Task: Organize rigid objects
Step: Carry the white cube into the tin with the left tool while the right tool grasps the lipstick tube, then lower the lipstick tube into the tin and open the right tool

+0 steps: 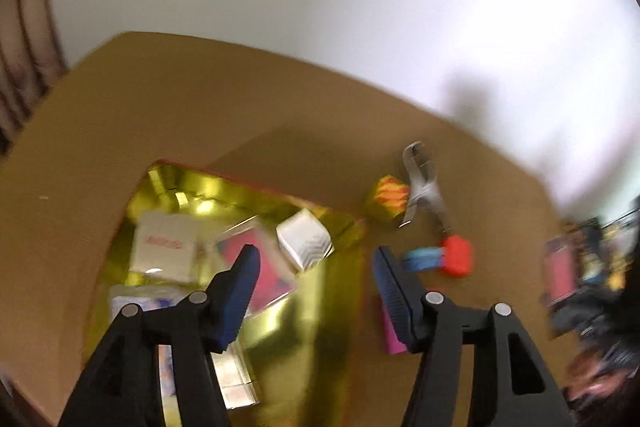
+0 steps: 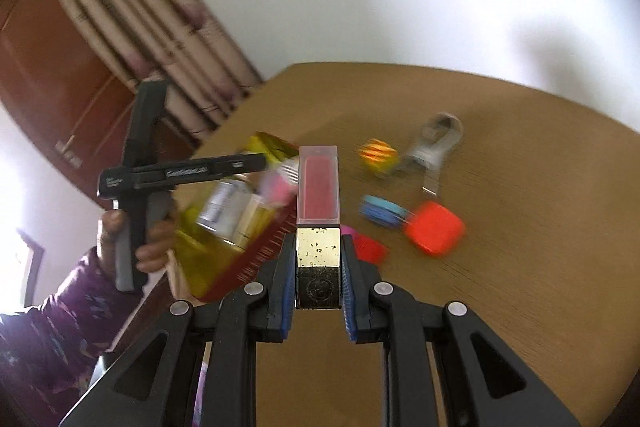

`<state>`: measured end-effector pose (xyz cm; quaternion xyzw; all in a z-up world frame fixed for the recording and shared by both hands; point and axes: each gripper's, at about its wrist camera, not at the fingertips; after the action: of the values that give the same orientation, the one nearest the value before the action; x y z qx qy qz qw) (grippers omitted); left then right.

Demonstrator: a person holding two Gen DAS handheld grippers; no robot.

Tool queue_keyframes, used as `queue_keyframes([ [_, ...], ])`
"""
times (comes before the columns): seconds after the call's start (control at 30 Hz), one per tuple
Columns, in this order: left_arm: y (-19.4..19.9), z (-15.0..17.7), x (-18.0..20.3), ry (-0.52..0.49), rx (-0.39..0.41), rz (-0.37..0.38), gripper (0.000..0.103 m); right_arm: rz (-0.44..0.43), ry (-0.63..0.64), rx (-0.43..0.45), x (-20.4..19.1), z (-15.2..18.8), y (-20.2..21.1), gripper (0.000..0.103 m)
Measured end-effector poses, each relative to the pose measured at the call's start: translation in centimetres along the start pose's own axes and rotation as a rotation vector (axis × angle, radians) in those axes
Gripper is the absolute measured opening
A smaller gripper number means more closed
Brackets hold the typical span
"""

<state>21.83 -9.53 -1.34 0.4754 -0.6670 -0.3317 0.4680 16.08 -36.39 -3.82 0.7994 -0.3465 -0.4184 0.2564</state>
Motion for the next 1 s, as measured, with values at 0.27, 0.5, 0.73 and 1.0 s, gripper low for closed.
queue_keyframes([
  [0.27,7.3,6.1,-3.9,0.226,0.148,-0.055,0.060,-0.060,0.033,-0.023,-5.5,-2.7,-3.8,0.018],
  [0.5,11.3,16.0,-8.8,0.436,0.274,-0.125,0.061,-0.045,-0.020,-0.114,-8.5,-4.7,-11.7,0.018],
  [0.73,12.0,17.3,-11.8,0.467,0.290,-0.178,0.061,0.101,-0.161,-0.113,-9.0,-4.4,-16.2,0.018],
  [1.0,10.4,17.5,-10.8,0.410,0.265,-0.197,0.061,0.187,-0.202,-0.077,-9.5,-4.1,-15.7,0.026],
])
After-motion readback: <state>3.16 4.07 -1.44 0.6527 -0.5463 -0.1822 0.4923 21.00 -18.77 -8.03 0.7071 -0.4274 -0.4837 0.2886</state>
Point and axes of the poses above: each gripper's, at about its wrist camera, not at the fingertips, and y roughly against the way its jaws point, x to its right, z to its underside, and after that the axes turned 9 degrees about -x, right-handed
